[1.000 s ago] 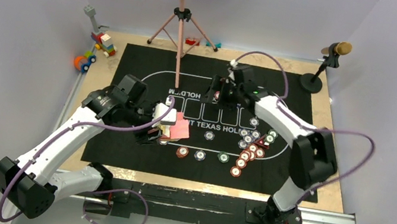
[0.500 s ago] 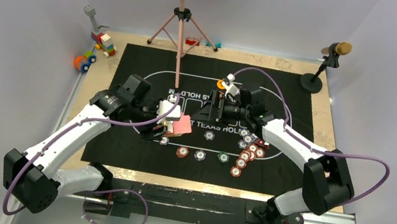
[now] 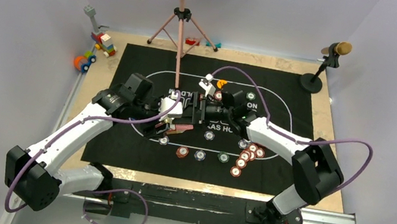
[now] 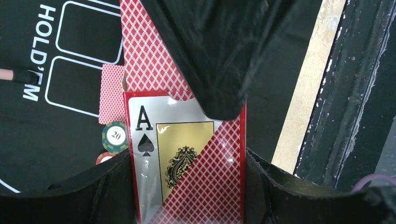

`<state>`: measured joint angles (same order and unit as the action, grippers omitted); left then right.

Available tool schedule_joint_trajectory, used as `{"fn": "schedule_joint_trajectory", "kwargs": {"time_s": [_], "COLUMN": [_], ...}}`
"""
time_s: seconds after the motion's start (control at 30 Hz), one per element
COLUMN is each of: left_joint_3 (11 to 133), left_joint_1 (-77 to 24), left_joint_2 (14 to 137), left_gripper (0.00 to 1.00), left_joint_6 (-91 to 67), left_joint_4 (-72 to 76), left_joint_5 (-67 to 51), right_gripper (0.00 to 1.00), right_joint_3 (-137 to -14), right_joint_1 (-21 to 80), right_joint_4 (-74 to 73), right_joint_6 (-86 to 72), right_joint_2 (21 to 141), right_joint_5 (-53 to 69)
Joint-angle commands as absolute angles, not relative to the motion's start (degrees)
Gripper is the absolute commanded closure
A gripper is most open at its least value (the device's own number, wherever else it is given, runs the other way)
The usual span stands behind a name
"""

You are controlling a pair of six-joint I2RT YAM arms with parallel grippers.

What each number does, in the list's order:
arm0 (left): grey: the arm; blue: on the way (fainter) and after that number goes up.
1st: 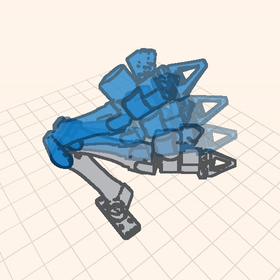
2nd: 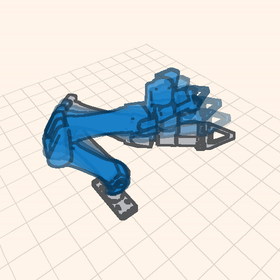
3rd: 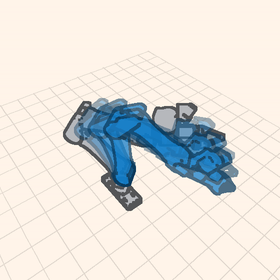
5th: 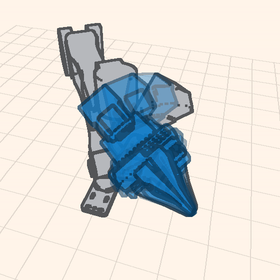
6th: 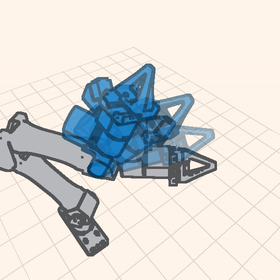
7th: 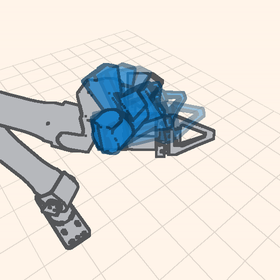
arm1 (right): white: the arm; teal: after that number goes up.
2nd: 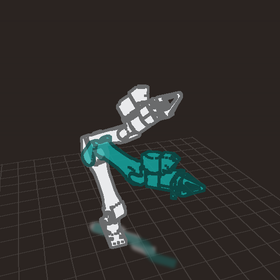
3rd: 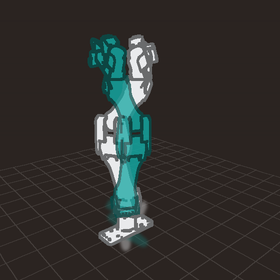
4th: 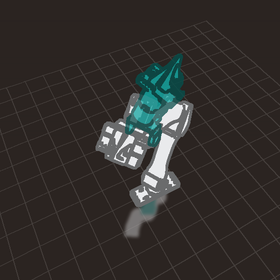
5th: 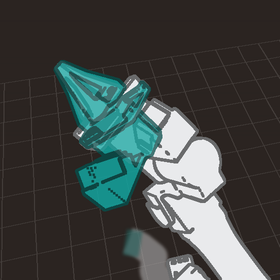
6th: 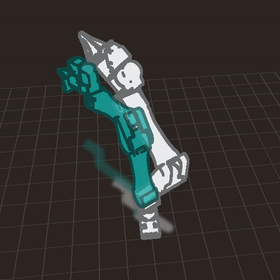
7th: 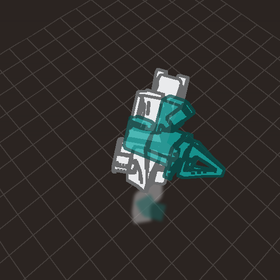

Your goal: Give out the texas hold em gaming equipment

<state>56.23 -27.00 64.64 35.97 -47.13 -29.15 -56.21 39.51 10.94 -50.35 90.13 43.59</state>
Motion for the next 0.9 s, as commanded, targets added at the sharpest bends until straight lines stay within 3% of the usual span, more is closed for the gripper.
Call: {"fn": "schedule_joint_trajectory", "kwargs": {"time_s": [0.0,0.07,0.37,0.63,0.87], "left_joint_3": [57.8,58.0,58.6,59.0,59.3], "left_joint_1": [-26.9,-26.9,-26.9,-26.9,-26.9], "left_joint_2": [63.4,63.2,62.9,62.6,62.6], "left_gripper": [0.91,0.91,0.91,0.91,0.91], "left_joint_6": [35.1,35.0,34.4,34.2,33.9], "left_joint_4": [-44.0,-44.1,-44.6,-44.9,-45.1], "left_joint_5": [-29.9,-29.8,-30.6,-30.7,-31.2], "right_gripper": [0.02,0.02,0.26,0.42,0.47], "right_joint_3": [-57.3,-56.8,-55.2,-53.6,-52.3], "right_joint_1": [40.4,40.3,39.7,38.8,37.2], "right_joint_4": [15.2,15.2,15.0,15.0,14.7], "right_joint_6": [-52.8,-52.9,-53.8,-54.2,-54.2], "right_joint_2": [90.5,90.4,89.6,88.8,87.0], "right_joint_5": [45.9,45.8,45.2,45.2,45.1]}}
